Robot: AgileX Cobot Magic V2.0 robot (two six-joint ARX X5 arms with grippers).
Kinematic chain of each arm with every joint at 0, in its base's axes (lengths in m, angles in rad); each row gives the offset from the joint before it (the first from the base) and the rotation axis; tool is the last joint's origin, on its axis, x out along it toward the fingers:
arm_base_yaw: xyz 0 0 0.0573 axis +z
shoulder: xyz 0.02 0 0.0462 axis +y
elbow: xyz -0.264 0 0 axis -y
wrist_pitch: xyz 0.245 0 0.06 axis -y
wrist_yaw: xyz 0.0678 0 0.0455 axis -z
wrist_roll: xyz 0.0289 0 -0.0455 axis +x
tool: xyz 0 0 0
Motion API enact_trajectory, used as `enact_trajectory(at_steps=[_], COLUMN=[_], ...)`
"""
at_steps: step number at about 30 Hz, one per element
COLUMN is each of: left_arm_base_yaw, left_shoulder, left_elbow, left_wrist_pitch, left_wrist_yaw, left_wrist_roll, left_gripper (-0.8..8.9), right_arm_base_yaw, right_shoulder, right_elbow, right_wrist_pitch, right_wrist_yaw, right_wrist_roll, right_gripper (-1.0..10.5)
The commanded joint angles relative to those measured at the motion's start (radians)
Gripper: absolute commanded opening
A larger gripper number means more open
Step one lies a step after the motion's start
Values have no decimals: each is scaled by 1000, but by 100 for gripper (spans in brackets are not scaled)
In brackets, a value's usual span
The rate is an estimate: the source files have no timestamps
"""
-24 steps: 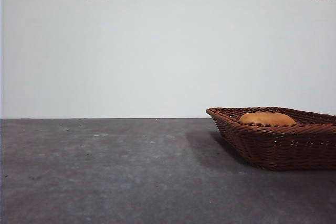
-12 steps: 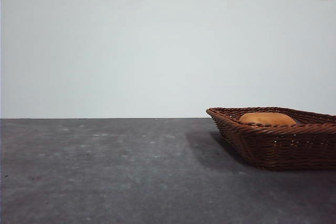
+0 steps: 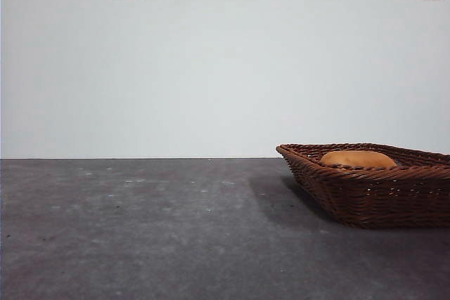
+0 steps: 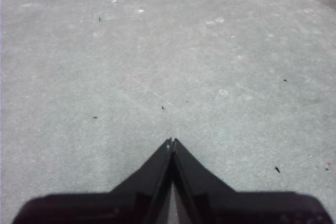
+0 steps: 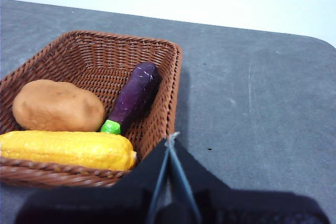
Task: Help me put the vegetables on the table into the basket
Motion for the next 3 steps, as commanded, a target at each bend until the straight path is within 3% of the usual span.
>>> enact_trajectory(at_steps=[1,3], left_arm_base_yaw=[3,3], left_shoulder=[0,0], left_elbow=[-10,-10], left_wrist_pitch=[7,7], left_wrist_yaw=[0,0], left_wrist_roll=[-7,-7], left_gripper=[-4,-4], right_arm_base_yaw=[0,0], right_shoulder=[-1,-1], right_elbow=[-10,-10], right_wrist_pitch=[7,7], right_wrist_yaw=[4,4], right_wrist_roll=[10,10], right_gripper=[1,1])
